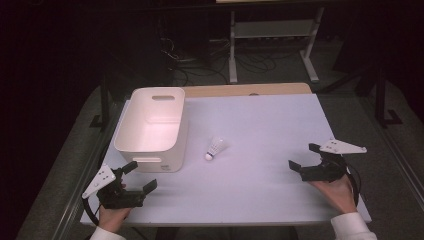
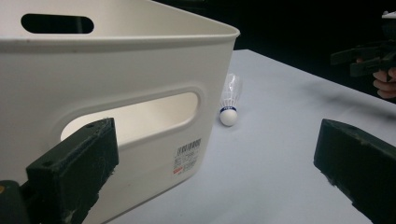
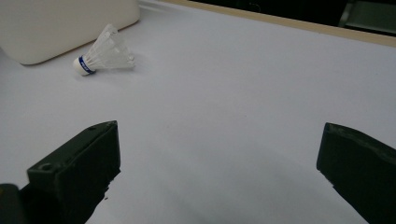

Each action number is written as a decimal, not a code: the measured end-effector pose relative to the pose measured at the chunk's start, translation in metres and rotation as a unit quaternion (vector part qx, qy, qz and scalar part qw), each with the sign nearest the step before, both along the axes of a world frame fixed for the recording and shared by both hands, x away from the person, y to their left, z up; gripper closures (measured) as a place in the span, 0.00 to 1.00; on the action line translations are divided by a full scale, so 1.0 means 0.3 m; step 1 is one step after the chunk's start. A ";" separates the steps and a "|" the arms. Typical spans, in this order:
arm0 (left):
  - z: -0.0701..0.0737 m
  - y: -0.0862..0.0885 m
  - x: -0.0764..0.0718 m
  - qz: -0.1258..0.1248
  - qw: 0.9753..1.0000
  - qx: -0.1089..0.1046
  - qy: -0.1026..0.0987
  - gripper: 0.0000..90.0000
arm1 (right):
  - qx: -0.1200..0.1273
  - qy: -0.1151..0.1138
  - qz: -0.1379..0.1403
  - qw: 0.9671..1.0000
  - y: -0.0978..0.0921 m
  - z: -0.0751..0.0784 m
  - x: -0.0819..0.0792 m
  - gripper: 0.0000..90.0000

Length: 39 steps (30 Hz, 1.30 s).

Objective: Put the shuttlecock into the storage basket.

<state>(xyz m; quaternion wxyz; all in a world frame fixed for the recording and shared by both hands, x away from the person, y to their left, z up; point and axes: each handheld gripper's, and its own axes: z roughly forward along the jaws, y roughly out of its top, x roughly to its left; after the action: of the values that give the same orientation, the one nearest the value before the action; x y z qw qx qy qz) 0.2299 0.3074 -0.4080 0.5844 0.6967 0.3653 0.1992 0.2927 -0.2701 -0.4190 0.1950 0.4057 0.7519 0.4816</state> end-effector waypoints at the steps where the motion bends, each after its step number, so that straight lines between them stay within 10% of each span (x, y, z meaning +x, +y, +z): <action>1: 0.009 -0.005 -0.002 -0.001 1.000 0.002 -0.003 0.00 | 0.000 0.001 0.001 1.000 0.000 -0.001 0.001 0.00; 24: 0.174 -0.077 -0.002 -0.047 0.998 0.038 -0.025 0.00 | 0.008 -0.004 -0.001 1.000 -0.009 0.002 -0.008 0.00; 39: 0.259 -0.109 0.064 -0.062 0.995 0.072 -0.005 0.00 | 0.007 -0.004 -0.001 1.000 -0.012 0.002 -0.013 0.00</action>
<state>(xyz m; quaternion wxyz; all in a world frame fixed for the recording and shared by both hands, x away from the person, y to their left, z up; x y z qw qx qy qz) 0.2492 0.2748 -0.3304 0.5458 0.7573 0.3032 0.1914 0.2888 -0.2738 -0.4183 0.1957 0.4056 0.7471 0.4889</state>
